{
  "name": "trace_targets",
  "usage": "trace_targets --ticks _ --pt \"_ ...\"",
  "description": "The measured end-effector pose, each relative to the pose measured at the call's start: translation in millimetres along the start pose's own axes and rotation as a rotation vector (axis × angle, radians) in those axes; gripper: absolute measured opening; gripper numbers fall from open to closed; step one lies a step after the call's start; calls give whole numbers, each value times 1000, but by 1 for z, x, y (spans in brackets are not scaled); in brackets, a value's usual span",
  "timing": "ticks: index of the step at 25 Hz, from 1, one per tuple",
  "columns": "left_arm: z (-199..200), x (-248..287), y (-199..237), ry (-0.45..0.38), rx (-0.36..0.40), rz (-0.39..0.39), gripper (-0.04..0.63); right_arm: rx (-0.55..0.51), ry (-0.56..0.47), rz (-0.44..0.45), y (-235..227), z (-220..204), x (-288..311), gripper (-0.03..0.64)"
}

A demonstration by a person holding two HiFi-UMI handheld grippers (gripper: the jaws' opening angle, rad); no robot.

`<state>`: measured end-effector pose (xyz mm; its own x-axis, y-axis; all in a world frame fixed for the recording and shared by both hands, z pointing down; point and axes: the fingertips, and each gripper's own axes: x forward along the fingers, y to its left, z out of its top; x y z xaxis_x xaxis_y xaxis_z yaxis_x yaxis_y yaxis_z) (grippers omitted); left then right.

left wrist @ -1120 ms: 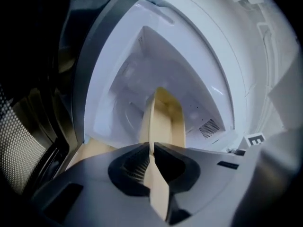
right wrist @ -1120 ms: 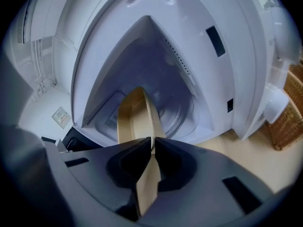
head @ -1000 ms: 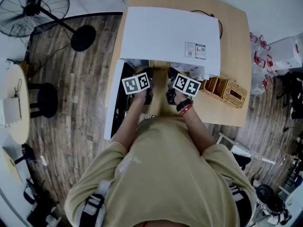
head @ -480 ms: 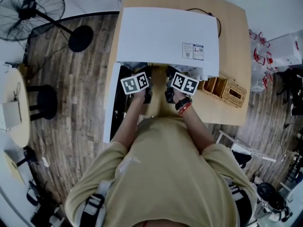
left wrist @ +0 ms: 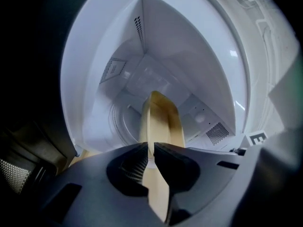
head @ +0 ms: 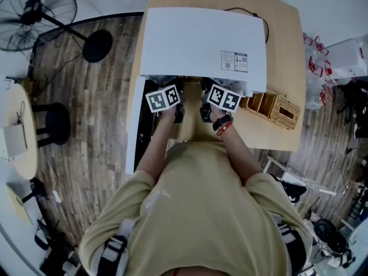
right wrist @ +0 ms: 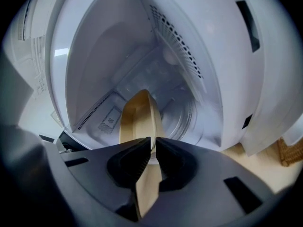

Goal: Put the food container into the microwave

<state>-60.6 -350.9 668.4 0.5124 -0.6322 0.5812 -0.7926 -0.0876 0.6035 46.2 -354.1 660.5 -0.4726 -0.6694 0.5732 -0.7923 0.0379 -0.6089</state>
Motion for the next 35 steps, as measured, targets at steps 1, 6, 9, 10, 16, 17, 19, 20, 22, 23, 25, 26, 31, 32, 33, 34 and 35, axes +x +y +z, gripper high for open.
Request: trace_targets --ticks 1,6,9,10,16,17,19,20,22,23,25,26,31,32,33,34,35 --pt "1 1 0 -1 -1 -1 44 4 -1 0 0 1 1 38" --pt "6 3 -1 -4 -5 -4 44 39 -15 3 -1 6 4 41" --pt "7 5 -2 -8 -6 -7 44 42 -22 5 -2 9 5 43" --pt "7 5 -2 -9 -7 -9 44 40 -22 7 -2 10 6 44" --pt "11 6 -6 -11 22 -13 44 4 -12 20 4 10 7 106" --pt "11 5 -6 -10 34 -8 44 0 -13 19 5 8 6 115" --pt "9 2 -6 -12 57 5 44 -18 -14 15 6 6 4 138" --pt "8 1 -6 -17 67 11 44 -31 -16 15 7 5 2 144" --pt "9 -3 -8 -34 87 16 44 -47 -24 18 9 5 -1 155" --pt "10 -5 -9 -43 99 14 44 -50 -29 22 10 5 -3 155" --pt "12 -8 -11 -54 125 9 44 -55 -39 27 11 5 -7 158" --pt "13 -9 -12 -57 134 10 45 -57 -43 28 12 5 -9 158" --pt "6 -21 -14 -63 142 15 45 -100 -48 26 17 -1 -18 158" --pt "5 -23 -14 -66 146 16 45 -115 -50 25 18 -2 -20 158" --pt "4 -25 -15 -69 151 17 44 -129 -52 23 19 -2 -22 158" --pt "4 -28 -16 -74 158 18 44 -143 -56 22 20 -3 -25 158" --pt "4 -32 -17 -80 166 21 45 -156 -60 20 21 -4 -28 158"
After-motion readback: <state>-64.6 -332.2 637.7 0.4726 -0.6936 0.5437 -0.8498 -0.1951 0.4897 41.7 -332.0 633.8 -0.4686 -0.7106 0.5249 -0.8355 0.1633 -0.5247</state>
